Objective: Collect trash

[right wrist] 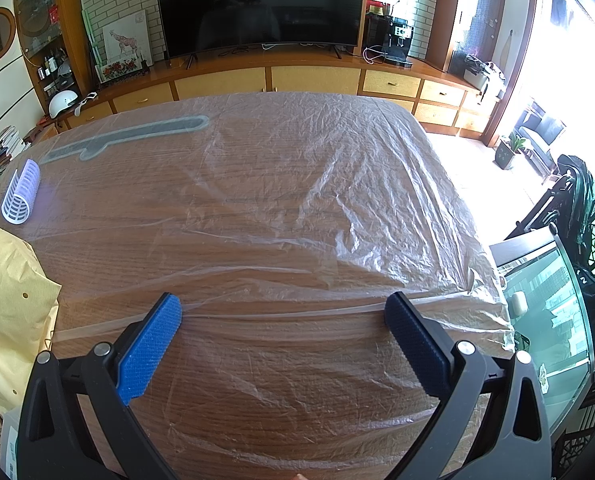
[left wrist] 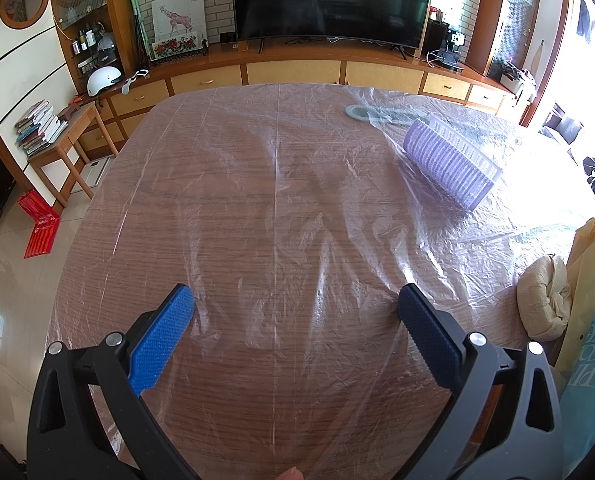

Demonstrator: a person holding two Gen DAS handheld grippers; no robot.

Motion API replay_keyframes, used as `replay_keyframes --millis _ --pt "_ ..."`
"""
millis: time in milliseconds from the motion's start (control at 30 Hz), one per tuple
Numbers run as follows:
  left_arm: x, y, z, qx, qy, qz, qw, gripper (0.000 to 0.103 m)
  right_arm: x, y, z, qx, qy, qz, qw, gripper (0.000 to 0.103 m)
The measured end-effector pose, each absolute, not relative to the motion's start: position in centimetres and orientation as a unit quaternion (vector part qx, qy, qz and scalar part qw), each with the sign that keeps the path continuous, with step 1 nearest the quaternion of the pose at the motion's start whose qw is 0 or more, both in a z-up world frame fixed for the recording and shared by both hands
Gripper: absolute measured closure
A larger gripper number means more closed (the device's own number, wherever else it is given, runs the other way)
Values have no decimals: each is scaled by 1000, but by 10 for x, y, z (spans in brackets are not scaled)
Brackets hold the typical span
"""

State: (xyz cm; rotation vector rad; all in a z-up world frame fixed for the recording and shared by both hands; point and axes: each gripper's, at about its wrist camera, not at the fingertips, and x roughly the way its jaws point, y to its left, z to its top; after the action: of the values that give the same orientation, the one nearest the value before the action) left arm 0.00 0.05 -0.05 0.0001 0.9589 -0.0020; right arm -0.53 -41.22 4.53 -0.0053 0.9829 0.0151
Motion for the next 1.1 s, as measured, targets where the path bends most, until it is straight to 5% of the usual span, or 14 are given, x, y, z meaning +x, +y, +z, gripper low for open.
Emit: replay_keyframes --millis 867,1100 --pt "-1 3 -2 1 461 -1 887 1 -5 -415 46 -3 474 6 881 4" --pt "4 7 15 -6 460 -17 888 1 -21 -434 84 20 439 -26 898 4"
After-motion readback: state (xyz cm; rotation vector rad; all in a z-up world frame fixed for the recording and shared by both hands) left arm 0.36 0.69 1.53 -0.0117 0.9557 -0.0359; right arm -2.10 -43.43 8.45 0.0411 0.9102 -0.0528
